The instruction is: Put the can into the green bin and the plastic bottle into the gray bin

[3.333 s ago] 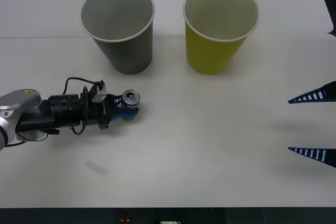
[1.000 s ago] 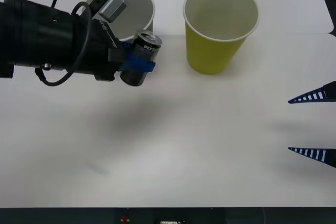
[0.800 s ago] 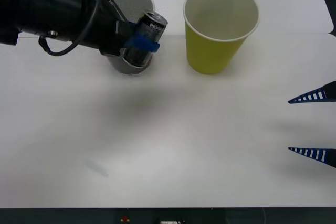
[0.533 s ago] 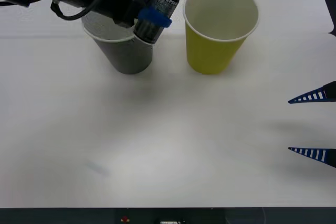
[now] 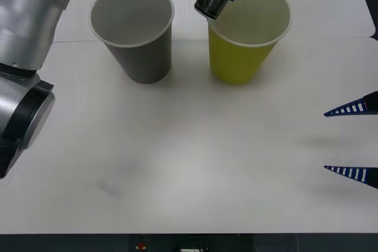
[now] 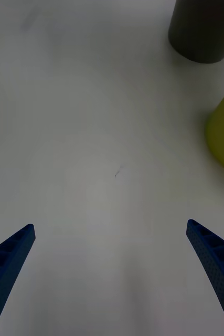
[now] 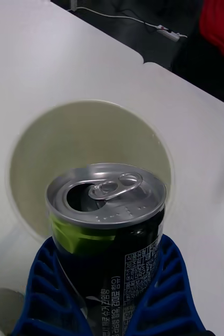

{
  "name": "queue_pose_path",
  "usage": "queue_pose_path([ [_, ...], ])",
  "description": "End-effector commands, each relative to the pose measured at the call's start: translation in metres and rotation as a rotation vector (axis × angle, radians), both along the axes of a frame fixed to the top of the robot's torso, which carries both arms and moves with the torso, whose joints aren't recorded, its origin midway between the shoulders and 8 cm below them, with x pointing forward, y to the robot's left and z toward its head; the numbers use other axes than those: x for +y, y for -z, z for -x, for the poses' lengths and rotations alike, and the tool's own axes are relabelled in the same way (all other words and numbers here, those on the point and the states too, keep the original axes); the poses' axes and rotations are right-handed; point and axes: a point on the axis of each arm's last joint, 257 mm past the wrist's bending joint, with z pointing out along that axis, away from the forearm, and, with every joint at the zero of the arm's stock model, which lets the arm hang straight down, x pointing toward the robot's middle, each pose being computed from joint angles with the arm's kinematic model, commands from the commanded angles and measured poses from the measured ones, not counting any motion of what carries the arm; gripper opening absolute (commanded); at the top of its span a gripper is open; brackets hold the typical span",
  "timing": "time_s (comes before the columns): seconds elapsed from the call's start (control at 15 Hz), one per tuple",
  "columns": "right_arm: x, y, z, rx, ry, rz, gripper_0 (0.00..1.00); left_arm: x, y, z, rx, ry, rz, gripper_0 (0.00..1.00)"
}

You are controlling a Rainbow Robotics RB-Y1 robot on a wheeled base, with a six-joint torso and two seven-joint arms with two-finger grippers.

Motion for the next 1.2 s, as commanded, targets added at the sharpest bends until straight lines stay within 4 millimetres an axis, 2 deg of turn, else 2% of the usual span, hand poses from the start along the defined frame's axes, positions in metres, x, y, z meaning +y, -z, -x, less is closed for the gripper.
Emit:
queue_pose_path([
  [0.07,0.0,0.0,0.0,0.0,0.0,0.0,1.0,-0.034,0.006,-0.018,-0.024,-0.005,0.028,0.0],
  [0.13,0.0,0.0,0.0,0.0,0.0,0.0,1.0,-0.046,0.009,-0.023,-0.024,-0.006,0.051,0.0],
  [0.27,0.0,0.0,0.0,0.0,0.0,0.0,1.0,-0.059,0.012,-0.032,-0.058,-0.019,0.052,0.0],
  [0.4,0.0,0.0,0.0,0.0,0.0,0.0,1.0,-0.067,0.02,-0.034,-0.094,-0.022,0.023,0.0],
  [0.67,0.0,0.0,0.0,0.0,0.0,0.0,1.0,-0.069,0.027,-0.035,-0.115,-0.018,-0.005,0.03],
  [0.73,0.0,0.0,0.0,0.0,0.0,0.0,1.0,-0.07,0.029,-0.035,-0.114,-0.017,-0.01,0.53],
  [0.8,0.0,0.0,0.0,0.0,0.0,0.0,1.0,-0.07,0.029,-0.034,-0.115,-0.016,-0.012,0.99],
  [1.0,0.0,0.0,0.0,0.0,0.0,0.0,1.0,-0.071,0.032,-0.033,-0.121,-0.005,-0.026,1.0],
  [1.2,0.0,0.0,0.0,0.0,0.0,0.0,1.0,-0.067,0.021,-0.033,-0.143,0.0,-0.019,1.0],
])
